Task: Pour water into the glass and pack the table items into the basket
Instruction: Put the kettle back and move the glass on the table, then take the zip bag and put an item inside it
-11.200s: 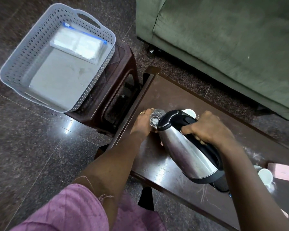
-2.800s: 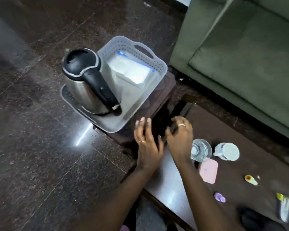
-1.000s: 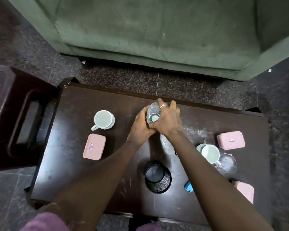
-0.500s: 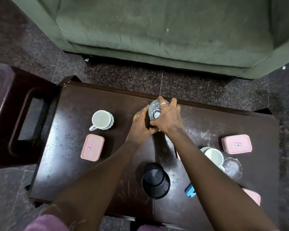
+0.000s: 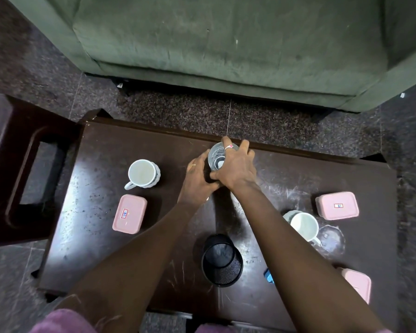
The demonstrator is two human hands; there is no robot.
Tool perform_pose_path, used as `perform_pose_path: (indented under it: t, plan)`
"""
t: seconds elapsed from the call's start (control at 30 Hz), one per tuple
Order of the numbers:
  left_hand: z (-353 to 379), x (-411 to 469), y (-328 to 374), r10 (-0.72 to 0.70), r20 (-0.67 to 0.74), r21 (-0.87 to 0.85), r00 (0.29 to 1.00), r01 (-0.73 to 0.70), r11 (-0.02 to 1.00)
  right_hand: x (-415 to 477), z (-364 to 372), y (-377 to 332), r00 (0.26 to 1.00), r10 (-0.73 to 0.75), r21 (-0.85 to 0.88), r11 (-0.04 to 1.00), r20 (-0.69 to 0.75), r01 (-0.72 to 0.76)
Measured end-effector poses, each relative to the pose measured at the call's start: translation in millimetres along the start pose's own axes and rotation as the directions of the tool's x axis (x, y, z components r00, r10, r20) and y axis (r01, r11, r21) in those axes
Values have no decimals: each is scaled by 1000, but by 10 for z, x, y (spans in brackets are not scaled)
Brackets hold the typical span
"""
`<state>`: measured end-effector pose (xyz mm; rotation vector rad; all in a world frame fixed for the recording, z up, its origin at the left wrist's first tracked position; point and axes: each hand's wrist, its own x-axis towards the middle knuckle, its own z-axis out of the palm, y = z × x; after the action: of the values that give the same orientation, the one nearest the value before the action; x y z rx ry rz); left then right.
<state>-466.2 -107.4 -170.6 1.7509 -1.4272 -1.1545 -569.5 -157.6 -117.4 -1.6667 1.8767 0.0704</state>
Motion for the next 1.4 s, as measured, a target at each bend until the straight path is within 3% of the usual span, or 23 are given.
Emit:
perform_pose_path:
  t: [0.33, 0.57, 0.73, 0.93, 1.07, 1.17, 1.3, 1.4]
  plan:
    - [-171, -89, 105, 36, -1, 87, 999, -36, 996, -94, -6, -43, 997, 75, -81, 994, 2, -75]
    - [-641, -224, 162, 156, -91, 84, 983, -149, 985, -227, 27, -537, 975, 32, -203, 976, -221, -78]
    - [-1349, -301, 109, 188, -284, 72, 940, -174, 982, -362, 259, -1404, 947, -104, -143, 988, -304, 62]
    - [-2691, -436, -239, 141, -559, 113, 817, -93, 989, -593, 641, -2756, 895, -370, -50, 928, -248, 370]
    - [-3592, -490, -450, -1, -719, 11, 695, 12, 1000, -696, 898, -3695, 834, -515, 4, 850, -198, 526]
    - [-4191, -436, -648, -219, -771, -156, 598, 156, 975, -737, 1137, -4353, 802, -585, 41, 804, -120, 593]
    - [-4773, -318, -951, -577, -688, -445, 441, 373, 815, -690, 1425, -5004, 809, -587, 103, 803, -30, 587]
    - [-4982, -185, -1110, -739, -568, -613, 363, 413, 674, -547, 1569, -5412, 886, -464, 207, 867, 8, 453]
